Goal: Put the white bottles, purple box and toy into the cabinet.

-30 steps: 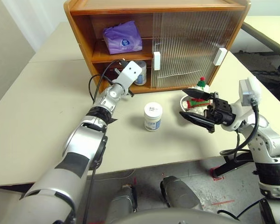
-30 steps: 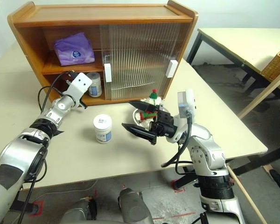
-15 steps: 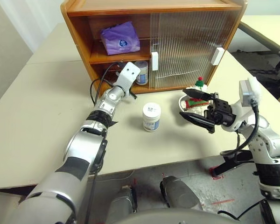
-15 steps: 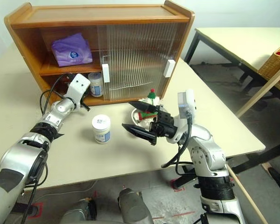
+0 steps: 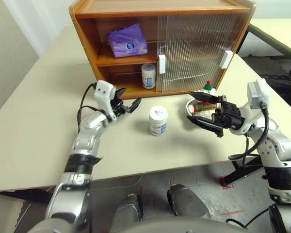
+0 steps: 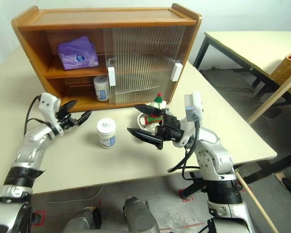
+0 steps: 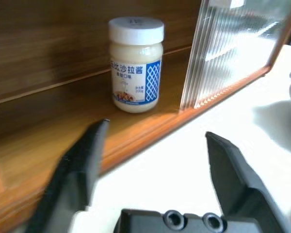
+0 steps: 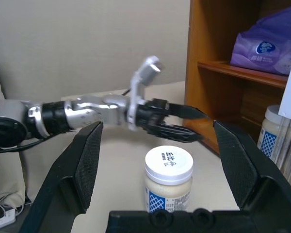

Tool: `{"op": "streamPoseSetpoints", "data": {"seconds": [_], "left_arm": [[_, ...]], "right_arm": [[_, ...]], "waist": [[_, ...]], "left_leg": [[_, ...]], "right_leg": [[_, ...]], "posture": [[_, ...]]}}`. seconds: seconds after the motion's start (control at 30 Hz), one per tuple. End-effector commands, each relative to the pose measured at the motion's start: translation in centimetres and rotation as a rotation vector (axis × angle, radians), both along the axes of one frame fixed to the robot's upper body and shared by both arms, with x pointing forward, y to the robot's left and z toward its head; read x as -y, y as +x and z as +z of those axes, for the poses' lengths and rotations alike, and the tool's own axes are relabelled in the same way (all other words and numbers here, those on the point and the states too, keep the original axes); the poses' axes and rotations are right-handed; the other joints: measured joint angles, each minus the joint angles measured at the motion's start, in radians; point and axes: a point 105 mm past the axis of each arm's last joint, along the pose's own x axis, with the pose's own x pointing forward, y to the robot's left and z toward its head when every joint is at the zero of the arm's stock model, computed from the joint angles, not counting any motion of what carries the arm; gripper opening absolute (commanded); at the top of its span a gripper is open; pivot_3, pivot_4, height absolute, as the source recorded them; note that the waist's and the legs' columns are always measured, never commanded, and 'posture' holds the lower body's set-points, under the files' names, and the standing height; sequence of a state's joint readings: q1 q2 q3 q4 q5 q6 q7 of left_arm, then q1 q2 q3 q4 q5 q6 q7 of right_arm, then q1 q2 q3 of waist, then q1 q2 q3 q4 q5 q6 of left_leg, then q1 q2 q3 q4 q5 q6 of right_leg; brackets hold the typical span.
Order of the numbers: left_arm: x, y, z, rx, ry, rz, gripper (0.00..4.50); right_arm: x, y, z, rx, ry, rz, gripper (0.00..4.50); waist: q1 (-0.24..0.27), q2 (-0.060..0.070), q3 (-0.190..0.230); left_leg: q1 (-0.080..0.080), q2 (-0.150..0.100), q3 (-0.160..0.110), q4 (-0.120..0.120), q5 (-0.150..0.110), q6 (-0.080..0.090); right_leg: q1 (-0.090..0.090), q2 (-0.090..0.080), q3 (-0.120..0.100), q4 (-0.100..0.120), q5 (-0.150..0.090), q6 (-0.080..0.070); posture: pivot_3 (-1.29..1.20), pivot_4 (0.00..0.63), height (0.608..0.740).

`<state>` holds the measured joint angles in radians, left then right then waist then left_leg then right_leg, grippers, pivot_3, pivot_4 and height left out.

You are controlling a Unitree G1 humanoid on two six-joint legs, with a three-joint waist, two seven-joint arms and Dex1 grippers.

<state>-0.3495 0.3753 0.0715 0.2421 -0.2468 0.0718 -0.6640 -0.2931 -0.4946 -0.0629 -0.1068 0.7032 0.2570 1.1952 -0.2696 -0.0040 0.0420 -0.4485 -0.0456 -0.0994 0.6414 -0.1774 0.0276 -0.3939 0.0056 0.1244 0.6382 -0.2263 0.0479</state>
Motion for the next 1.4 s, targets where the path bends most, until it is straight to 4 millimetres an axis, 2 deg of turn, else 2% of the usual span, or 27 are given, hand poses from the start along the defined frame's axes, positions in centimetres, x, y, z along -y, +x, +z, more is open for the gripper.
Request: {"op": "streamPoseSetpoints", "data": {"seconds": [0.03,0.1,0.2,0.3,0.47,0.67,0.8,0.87,1.27,1.3,1.4], "left_arm": [[0.4,-3.1,0.0,-0.05,-0.042,-0.157,4.48],[0.1,-5.0,-1.4,-0.136,-0.038,-0.223,4.48],[-0.2,-6.6,-2.7,-0.215,-0.016,-0.286,4.48],[0.1,-7.5,-3.1,-0.236,0.03,-0.357,4.48],[1.1,-7.2,-4.5,-0.257,0.059,-0.398,4.48],[3.7,-6.9,-5.6,-0.278,0.047,-0.459,4.48],[4.9,-6.8,-7.0,-0.304,0.064,-0.488,4.48],[5.5,-6.3,-7.0,-0.285,0.024,-0.475,4.48],[7.4,-6.3,-7.8,-0.266,0.014,-0.518,4.48],[7.4,-6.2,-7.8,-0.263,0.01,-0.521,4.07],[7.7,-6.5,-8.0,-0.279,0.0,-0.549,3.23]], "right_arm": [[0.3,0.1,0.1,0.011,-0.013,-0.007,4.5],[0.4,0.1,0.0,0.009,-0.015,-0.007,4.5],[0.3,0.1,-0.1,0.008,-0.014,-0.005,4.5],[0.2,0.1,-0.1,0.007,-0.013,-0.003,4.5],[0.2,0.2,-0.1,0.008,-0.013,-0.005,4.5],[0.1,0.2,-0.2,0.01,-0.015,-0.008,4.5],[0.0,0.3,-0.1,0.019,-0.023,-0.01,4.5],[0.1,0.3,-0.2,0.017,-0.023,-0.014,4.5],[0.1,0.2,-0.4,0.01,-0.036,-0.021,4.5],[0.2,0.2,-0.4,0.01,-0.036,-0.021,4.5],[0.2,0.2,-0.4,0.011,-0.037,-0.024,4.5]], "waist": [[0.001,0.001,-0.001],[0.002,0.0,-0.003],[0.005,0.0,-0.004],[0.015,0.001,-0.005],[0.015,0.004,-0.006],[0.01,0.005,-0.007],[0.005,0.011,-0.011],[0.004,0.011,-0.011],[0.004,0.012,-0.012],[0.003,0.012,-0.012],[0.002,0.012,-0.012]], "left_leg": [[0.001,0.0,0.0,-0.001,0.0,0.0],[0.002,0.0,-0.002,-0.007,-0.001,-0.002],[0.006,0.0,-0.003,-0.014,-0.001,-0.005],[0.006,0.003,-0.006,-0.018,-0.003,-0.008],[0.006,0.01,-0.006,-0.018,-0.004,-0.011],[0.005,0.015,-0.004,-0.018,-0.005,-0.012],[-0.003,0.016,-0.004,-0.018,-0.005,-0.012],[-0.004,0.016,-0.004,-0.018,-0.005,-0.012],[-0.002,0.015,-0.004,-0.016,-0.005,-0.01],[-0.002,0.015,-0.004,-0.016,-0.005,-0.01],[-0.002,0.015,-0.004,-0.016,-0.005,-0.011]], "right_leg": [[-0.002,-0.001,0.001,0.0,0.0,-0.003],[-0.004,-0.003,0.004,0.0,-0.001,-0.013],[-0.005,-0.007,0.005,-0.001,-0.002,-0.014],[-0.007,-0.006,0.004,-0.001,-0.001,-0.016],[-0.009,-0.004,0.003,-0.001,-0.001,-0.016],[-0.011,-0.003,0.002,-0.001,-0.001,-0.016],[-0.012,-0.002,0.001,0.0,0.001,-0.019],[-0.014,-0.002,0.001,0.0,0.0,-0.019],[-0.009,-0.002,0.001,-0.001,-0.004,-0.015],[-0.009,-0.002,0.001,-0.001,-0.004,-0.014],[-0.009,-0.002,0.001,-0.001,-0.007,-0.01]], "posture": [[-0.32,0.049,0.74],[-0.32,0.05,0.74],[-0.32,0.051,0.74],[-0.31,0.051,0.74],[-0.32,0.052,0.74],[-0.33,0.053,0.74],[-0.34,0.055,0.74],[-0.34,0.055,0.74],[-0.35,0.054,0.74],[-0.35,0.054,0.74],[-0.35,0.054,0.74]]}}
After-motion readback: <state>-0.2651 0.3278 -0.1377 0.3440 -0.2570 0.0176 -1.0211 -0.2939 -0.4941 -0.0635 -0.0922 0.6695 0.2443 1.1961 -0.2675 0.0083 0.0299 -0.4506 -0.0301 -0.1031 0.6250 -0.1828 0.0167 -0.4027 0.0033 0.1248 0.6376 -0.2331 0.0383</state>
